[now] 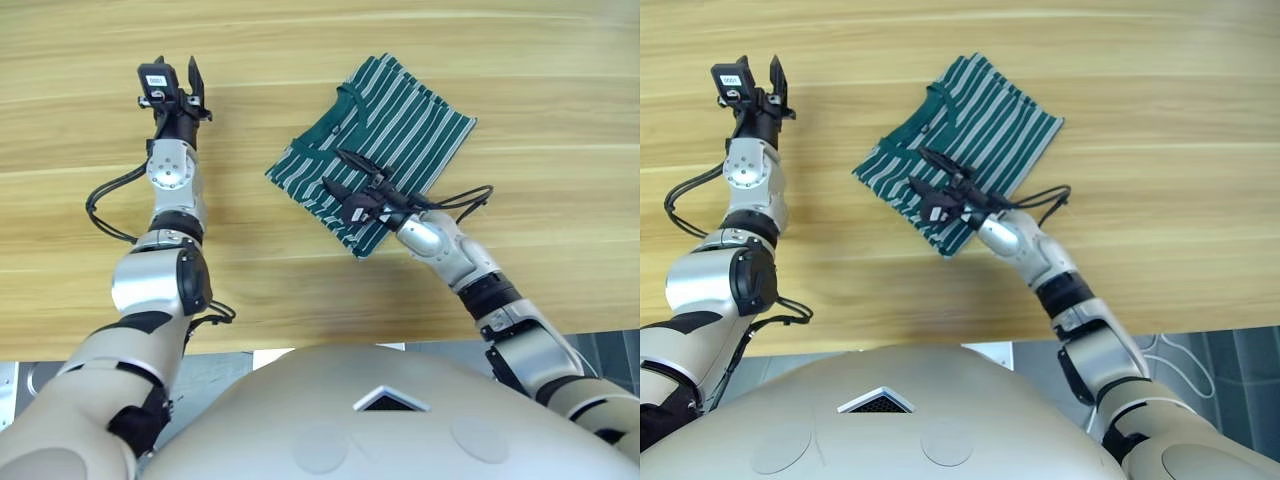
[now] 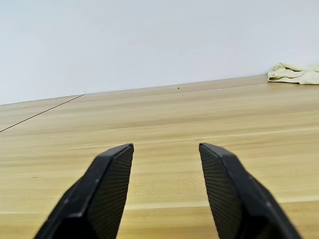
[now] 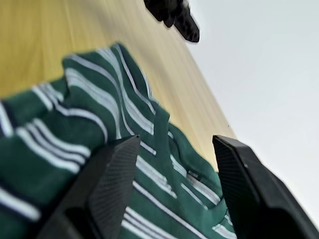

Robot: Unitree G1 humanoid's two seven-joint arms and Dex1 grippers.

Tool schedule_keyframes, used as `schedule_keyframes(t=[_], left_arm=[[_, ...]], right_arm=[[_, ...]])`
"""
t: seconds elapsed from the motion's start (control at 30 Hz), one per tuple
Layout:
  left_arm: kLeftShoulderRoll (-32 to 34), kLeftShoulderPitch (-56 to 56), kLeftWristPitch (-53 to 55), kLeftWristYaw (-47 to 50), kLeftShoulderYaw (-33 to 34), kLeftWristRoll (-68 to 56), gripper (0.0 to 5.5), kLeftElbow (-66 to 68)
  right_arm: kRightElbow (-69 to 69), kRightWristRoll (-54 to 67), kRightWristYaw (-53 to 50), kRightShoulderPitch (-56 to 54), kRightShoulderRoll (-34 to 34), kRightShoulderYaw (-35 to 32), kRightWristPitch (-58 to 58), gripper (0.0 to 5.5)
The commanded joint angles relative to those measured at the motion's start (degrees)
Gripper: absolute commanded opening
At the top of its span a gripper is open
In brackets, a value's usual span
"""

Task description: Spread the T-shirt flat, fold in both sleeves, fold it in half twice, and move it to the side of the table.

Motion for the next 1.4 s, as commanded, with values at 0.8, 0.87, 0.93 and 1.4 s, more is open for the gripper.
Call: schedule_keyframes(t=[0.8,0.87,0.93,1.4], left_arm=[[-1.1,-0.3,-1.9,1.2,-3.5,3.0,2.44,-1.4],[-0.7,-0.6,-2.9,0.9,-4.5,4.1,2.44,-2.1],[0.0,-1.2,-3.9,0.5,-5.6,5.2,2.44,-3.1],[0.8,-7.2,-13.6,0.8,-30.9,32.2,2.44,-6.7]], right_arm=[[-1.9,-8.7,9.5,1.7,-10.9,10.6,-5.8,2.70],[-3.8,-7.3,11.5,2.6,-17.0,9.6,-9.4,2.70],[-7.4,-3.1,13.5,5.1,-24.4,6.2,-12.2,2.70],[-14.5,52.9,13.4,2.5,-17.5,-12.0,-12.2,2.70]])
